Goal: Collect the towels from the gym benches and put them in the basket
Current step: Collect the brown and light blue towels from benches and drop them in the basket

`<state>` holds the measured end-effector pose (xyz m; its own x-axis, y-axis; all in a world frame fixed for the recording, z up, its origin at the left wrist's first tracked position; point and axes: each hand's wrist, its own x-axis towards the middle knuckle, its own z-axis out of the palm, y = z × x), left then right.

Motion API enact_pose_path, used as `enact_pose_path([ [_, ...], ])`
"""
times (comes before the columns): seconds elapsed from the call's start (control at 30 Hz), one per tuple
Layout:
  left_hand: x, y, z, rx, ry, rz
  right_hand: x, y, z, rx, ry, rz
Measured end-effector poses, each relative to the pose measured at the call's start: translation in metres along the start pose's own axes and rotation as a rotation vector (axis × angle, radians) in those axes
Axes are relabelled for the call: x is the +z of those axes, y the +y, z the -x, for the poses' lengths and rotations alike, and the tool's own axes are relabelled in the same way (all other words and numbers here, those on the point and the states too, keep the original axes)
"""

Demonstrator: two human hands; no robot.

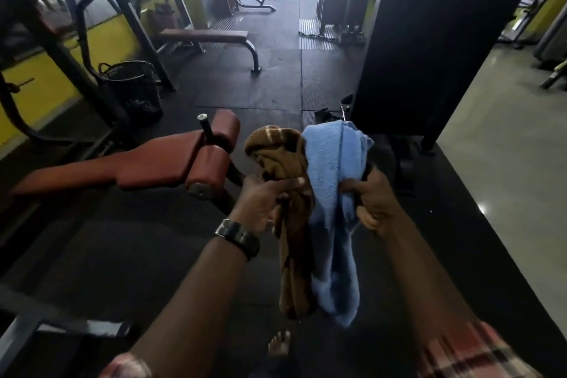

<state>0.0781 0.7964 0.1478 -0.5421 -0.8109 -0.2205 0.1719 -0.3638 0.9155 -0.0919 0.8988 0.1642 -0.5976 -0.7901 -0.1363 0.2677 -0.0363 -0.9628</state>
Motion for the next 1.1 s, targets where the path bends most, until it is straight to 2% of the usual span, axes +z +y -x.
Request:
enact_pose_path([
  [0.1,0.015,0.025,-0.084,0.007,-0.023,0.001,0.001,-0.02,-0.077,-0.036,0.07,0.024],
  [0.33,0.052,0.063,-0.256,-0.003,0.032,-0.205,-0.011,-0.045,-0.236,-0.018,0.092,-0.044],
  [0.47,0.078,0.074,-0.351,-0.042,-0.038,-0.204,-0.024,-0.055,-0.341,-0.028,0.098,0.03],
  [0.6,0.091,0.094,-0.433,-0.113,-0.048,-0.105,-0.028,-0.069,-0.44,-0.011,0.004,0.02],
  [0.73,0.098,0.117,-0.512,-0.095,0.033,0.007,-0.025,-0.088,-0.544,0.025,-0.113,-0.005],
  [0.9,0.086,0.133,-0.584,-0.045,0.201,-0.034,-0.011,-0.091,-0.645,0.147,-0.121,-0.137],
  [1.1,0.068,0.15,-0.711,-0.085,0.363,0.036,0.024,-0.086,-0.796,0.108,-0.077,-0.046],
])
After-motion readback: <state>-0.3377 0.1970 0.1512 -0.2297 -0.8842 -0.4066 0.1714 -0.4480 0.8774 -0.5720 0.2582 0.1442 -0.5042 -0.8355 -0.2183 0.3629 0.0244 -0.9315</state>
